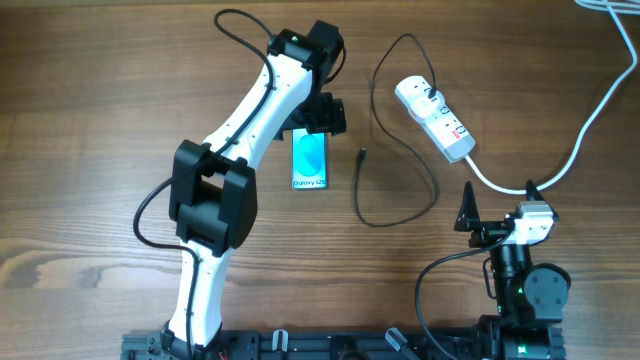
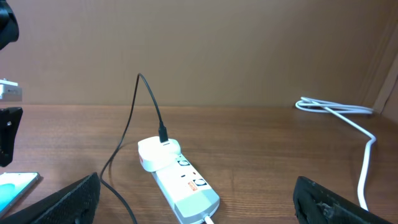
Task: Plug charger to phone and switch on socket
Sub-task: 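Lower the open left gripper onto the phone's top edge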
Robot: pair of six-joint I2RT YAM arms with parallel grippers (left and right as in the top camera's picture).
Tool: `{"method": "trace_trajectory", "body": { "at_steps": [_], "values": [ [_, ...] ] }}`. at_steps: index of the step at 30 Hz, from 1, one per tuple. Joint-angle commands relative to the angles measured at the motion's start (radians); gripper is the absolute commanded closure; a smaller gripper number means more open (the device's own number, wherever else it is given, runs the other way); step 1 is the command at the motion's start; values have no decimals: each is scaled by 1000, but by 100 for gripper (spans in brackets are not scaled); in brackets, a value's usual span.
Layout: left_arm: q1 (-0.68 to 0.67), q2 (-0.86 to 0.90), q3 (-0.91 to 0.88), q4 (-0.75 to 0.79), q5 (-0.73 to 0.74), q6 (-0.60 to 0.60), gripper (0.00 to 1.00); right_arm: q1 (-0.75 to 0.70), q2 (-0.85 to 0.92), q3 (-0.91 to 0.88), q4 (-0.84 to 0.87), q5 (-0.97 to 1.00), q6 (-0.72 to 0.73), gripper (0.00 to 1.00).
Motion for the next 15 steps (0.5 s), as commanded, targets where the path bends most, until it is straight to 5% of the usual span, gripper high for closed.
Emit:
{"method": "trace_trajectory", "body": {
  "at_steps": [1,15],
  "values": [
    [-2,13,-9,-2,11,13,0,5,-6,-1,1,12,12,0],
    [-8,13,-112,67,24,82,0,5,-6,-1,1,12,12,0]
  ]
}}
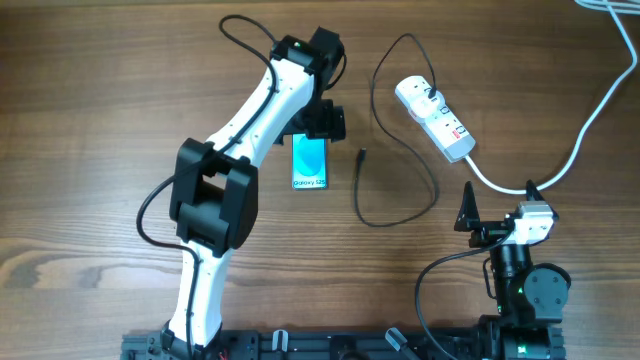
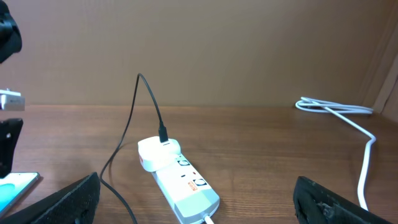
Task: Plug charger to phone and switch on socket
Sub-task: 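Lower the open left gripper onto the phone's top edge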
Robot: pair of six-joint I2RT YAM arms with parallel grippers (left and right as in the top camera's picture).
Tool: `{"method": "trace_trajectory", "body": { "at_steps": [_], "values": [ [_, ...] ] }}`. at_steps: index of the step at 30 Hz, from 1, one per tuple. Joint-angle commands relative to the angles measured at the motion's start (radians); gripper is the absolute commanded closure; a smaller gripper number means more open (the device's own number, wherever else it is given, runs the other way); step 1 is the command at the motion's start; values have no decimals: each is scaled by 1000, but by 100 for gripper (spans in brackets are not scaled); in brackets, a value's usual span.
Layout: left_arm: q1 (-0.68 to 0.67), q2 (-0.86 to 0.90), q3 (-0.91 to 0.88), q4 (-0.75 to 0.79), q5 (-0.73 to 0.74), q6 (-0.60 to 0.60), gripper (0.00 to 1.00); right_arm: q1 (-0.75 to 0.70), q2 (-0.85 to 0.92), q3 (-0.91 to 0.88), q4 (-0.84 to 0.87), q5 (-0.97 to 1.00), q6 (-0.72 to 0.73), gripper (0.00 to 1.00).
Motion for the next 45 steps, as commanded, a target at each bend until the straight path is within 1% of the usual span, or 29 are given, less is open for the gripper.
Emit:
{"method": "trace_trajectory", "body": {
  "at_steps": [1,3,4,9,12,16,19,45],
  "values": [
    [-3,13,-58,36,43,66,0,5,-6,-1,1,11,12,0],
    [-3,13,-76,66,126,135,0,5,-6,-1,1,12,12,0],
    [-3,13,-81,74,146,147,0,5,-6,-1,1,12,12,0],
    [-2,13,-90,88,87,132,0,5,-6,-1,1,11,12,0],
    [-2,13,-90,78,-18,40,0,5,-6,-1,1,12,12,0],
    [-2,13,-90,77,-29,16,0,5,-6,-1,1,11,12,0],
    [-2,17,-90,77,-26,-24,0,5,-6,-1,1,11,12,1],
    [3,23,-90,84,-21,10,0,5,-6,-1,1,11,12,0]
  ]
}}
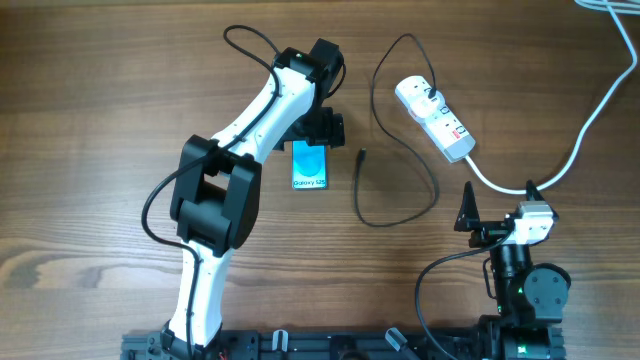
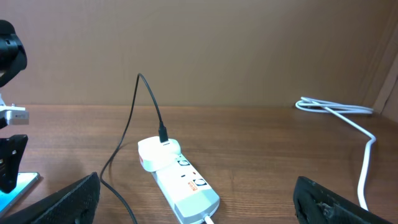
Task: Plug charger to phone and switch on socket
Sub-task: 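Lower the open left gripper onto the phone's top edge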
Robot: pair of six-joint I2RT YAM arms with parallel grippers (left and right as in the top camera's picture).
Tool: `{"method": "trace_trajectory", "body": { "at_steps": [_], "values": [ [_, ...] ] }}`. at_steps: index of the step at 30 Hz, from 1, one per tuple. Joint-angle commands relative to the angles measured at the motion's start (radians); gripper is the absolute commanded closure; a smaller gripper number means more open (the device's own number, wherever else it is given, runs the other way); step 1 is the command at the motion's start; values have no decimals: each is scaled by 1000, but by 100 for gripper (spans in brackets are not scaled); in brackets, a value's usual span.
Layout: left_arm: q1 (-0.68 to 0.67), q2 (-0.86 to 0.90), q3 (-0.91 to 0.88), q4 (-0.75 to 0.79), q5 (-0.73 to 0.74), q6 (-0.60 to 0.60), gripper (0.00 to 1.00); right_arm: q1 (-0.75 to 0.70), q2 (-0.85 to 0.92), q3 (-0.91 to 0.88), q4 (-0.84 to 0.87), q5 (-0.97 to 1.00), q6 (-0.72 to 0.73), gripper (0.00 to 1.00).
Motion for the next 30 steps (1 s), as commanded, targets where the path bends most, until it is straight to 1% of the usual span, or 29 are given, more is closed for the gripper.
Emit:
{"method": "trace_trajectory", "body": {
  "at_steps": [1,8,10,12,24,30],
  "values": [
    [4,22,-10,1,-17,12,0,5,-6,-1,1,12,12,0],
    [4,22,-93,58,-14,12,0,5,-6,-1,1,12,12,0],
    [4,22,-114,74,-4,28,0,5,-6,-1,1,12,12,0],
    [4,22,-118,83,26,66,0,5,-6,-1,1,12,12,0],
    [3,23,-119,100,25,58,0,5,-6,-1,1,12,12,0],
    [4,23,-151,115,25,51,0,5,-6,-1,1,12,12,0]
  ]
}}
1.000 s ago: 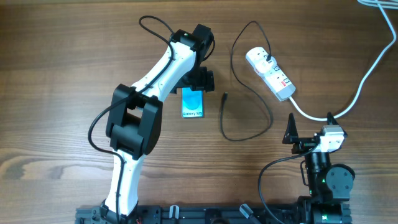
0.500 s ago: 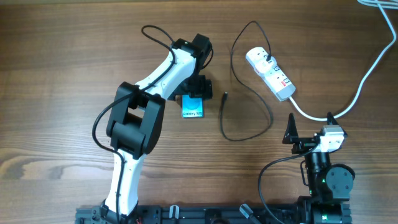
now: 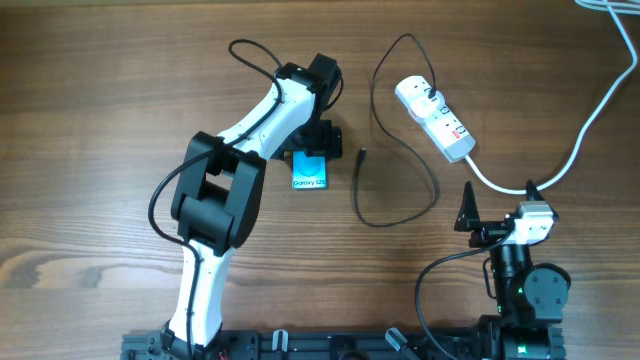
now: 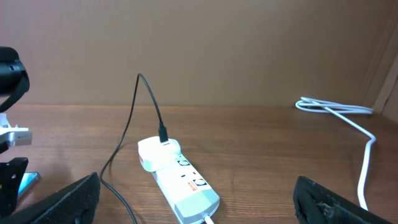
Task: Plug charger to phone and switch on socket
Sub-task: 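Lower the open left gripper onto the phone's top edge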
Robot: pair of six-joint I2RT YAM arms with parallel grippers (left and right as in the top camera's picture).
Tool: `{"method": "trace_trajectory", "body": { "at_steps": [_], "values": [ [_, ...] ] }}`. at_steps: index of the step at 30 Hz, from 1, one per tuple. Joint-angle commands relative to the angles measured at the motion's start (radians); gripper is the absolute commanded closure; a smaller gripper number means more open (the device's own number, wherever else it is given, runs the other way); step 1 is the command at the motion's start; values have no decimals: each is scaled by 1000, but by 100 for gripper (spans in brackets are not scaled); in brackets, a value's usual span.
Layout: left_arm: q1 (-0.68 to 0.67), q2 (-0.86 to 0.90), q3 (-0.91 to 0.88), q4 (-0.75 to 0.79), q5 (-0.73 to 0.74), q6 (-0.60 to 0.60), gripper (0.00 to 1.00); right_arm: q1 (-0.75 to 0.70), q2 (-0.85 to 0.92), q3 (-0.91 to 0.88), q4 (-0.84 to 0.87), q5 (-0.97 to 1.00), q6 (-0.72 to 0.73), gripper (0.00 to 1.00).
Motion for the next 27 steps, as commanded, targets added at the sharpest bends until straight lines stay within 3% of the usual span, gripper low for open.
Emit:
{"method": "trace_trajectory", "body": {
  "at_steps": [1,27],
  "values": [
    [4,16,-41,16,13,4,0,5,-6,-1,1,11,12,0],
    [5,16,-86,57,19,-34,1,5,-6,-1,1,12,12,0]
  ]
}}
